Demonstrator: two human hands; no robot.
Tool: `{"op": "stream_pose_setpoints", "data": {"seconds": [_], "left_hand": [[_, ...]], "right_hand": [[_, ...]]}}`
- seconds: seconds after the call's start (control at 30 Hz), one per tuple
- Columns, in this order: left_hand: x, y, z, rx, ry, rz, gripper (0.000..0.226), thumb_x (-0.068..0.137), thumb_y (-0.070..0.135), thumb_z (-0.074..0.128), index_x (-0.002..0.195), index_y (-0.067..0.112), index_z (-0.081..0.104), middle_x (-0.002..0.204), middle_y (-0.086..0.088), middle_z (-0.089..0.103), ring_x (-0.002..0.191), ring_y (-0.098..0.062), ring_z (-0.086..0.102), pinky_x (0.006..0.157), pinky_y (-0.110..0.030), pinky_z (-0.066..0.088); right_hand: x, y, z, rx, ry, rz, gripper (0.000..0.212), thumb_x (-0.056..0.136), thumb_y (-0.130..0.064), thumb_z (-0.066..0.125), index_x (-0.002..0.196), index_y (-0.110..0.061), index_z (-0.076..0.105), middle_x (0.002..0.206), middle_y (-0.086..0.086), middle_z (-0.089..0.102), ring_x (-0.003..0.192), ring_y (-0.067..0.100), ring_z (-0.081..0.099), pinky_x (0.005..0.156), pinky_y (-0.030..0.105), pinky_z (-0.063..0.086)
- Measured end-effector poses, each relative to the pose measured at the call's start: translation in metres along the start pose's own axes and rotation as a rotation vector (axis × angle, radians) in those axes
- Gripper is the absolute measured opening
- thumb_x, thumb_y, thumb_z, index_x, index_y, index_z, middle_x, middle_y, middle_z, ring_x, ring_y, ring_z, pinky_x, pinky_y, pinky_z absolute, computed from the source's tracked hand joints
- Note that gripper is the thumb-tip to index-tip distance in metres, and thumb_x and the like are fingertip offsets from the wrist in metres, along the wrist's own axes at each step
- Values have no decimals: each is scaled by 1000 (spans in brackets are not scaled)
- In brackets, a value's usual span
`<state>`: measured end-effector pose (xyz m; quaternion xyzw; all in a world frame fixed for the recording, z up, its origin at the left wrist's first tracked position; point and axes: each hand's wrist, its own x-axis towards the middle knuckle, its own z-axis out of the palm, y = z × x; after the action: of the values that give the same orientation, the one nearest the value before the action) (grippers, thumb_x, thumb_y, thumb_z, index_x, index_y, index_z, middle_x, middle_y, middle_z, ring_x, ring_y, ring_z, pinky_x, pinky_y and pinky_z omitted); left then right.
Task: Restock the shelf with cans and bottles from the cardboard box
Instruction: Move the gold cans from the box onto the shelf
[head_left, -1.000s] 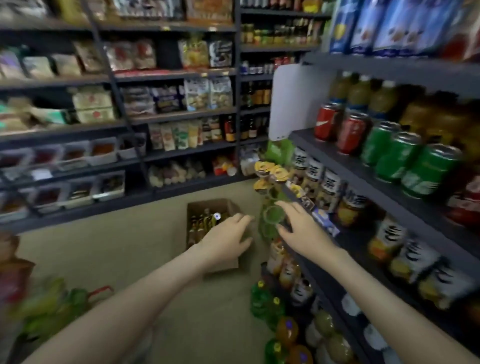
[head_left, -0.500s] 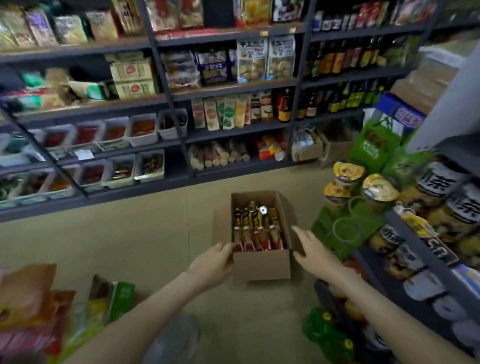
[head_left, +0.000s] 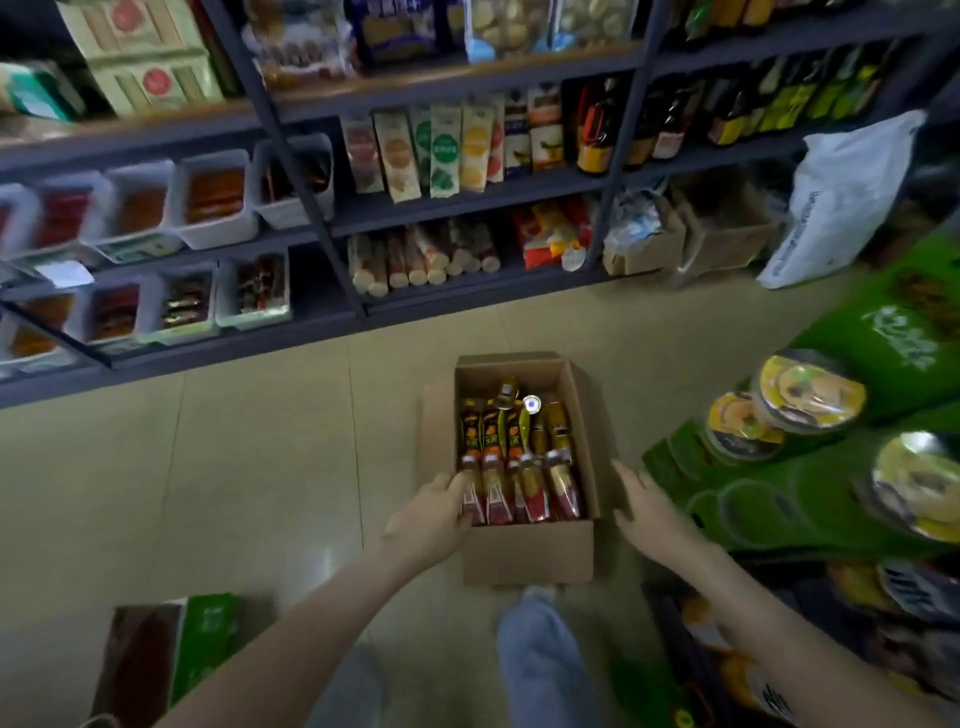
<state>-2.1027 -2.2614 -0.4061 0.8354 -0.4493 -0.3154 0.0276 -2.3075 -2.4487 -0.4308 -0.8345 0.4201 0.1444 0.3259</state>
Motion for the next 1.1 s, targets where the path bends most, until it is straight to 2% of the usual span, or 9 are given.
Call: {"op": "stream_pose_setpoints", "data": {"seconds": [0.1, 0.17, 0.27, 0.4, 0.53, 0.7, 0.87, 1.0, 1.1], "left_hand": [[61, -15, -2, -14, -20, -56, 50, 99, 26, 41, 146, 16, 26, 142, -9, 39, 121, -28, 48, 92, -32, 41], [106, -31, 6, -32, -32, -94, 50, 99, 27, 42, 146, 16, 28, 144, -7, 37, 123, -29, 47, 98, -35, 42], [174, -53, 34, -94, -15, -145, 49, 96, 25, 44, 143, 16, 33, 143, -5, 38, 121, -30, 48, 97, -41, 44], [271, -78, 95, -135, -34, -152, 51, 93, 20, 48, 142, 15, 35, 141, -7, 40, 119, -30, 48, 95, -41, 44], [364, -108, 174, -95, -75, -128, 52, 96, 20, 46, 145, 18, 28, 146, -5, 32, 130, -26, 40, 104, -39, 39], [451, -145, 266, -78, -71, -63, 45, 99, 24, 42, 142, 16, 31, 141, -6, 36, 126, -25, 39, 101, -38, 40], [513, -168, 327, 1, -13, -6, 57, 99, 28, 41, 150, 16, 19, 154, -9, 19, 141, -26, 20, 115, -37, 21], [549, -171, 344, -121, 63, -16, 60, 99, 28, 42, 152, 15, 15, 156, -10, 12, 145, -26, 11, 118, -37, 14], [566, -169, 351, -130, 104, 32, 61, 99, 25, 42, 152, 15, 14, 157, -11, 11, 145, -26, 9, 119, -36, 11]], "right_hand": [[77, -4, 4, -23, -49, -5, 69, 95, -14, 51, 152, -21, 13, 147, 9, 33, 130, 24, 41, 98, 36, 43], [127, -5, 15, -28, -64, -4, 70, 94, -15, 53, 152, -22, 15, 143, 8, 38, 125, 22, 45, 95, 35, 45], [194, 0, 42, -25, -79, 3, 71, 92, -15, 56, 151, -24, 17, 140, 4, 41, 122, 18, 47, 94, 34, 48], [280, 25, 103, -69, -135, 11, 74, 92, -15, 56, 152, -23, 13, 145, 3, 36, 125, 18, 45, 99, 39, 48], [365, 64, 180, -124, -175, 16, 75, 91, -15, 56, 152, -22, 12, 151, 4, 29, 131, 19, 40, 105, 38, 43], [461, 106, 251, -154, -105, -25, 74, 90, -13, 58, 152, -16, 17, 150, 8, 30, 137, 23, 31, 111, 37, 34], [564, 138, 276, -437, 15, -57, 97, 80, -8, 69, 152, -13, 5, 154, 13, 17, 142, 29, 17, 117, 39, 14], [621, 150, 274, -809, -96, -35, 99, 81, -16, 68, 151, -9, -3, 156, 19, 2, 146, 33, 1, 119, 42, 1], [641, 155, 272, -957, -182, -32, 90, 87, -23, 61, 151, -8, -1, 155, 21, 4, 146, 34, 3, 119, 43, 1]]}}
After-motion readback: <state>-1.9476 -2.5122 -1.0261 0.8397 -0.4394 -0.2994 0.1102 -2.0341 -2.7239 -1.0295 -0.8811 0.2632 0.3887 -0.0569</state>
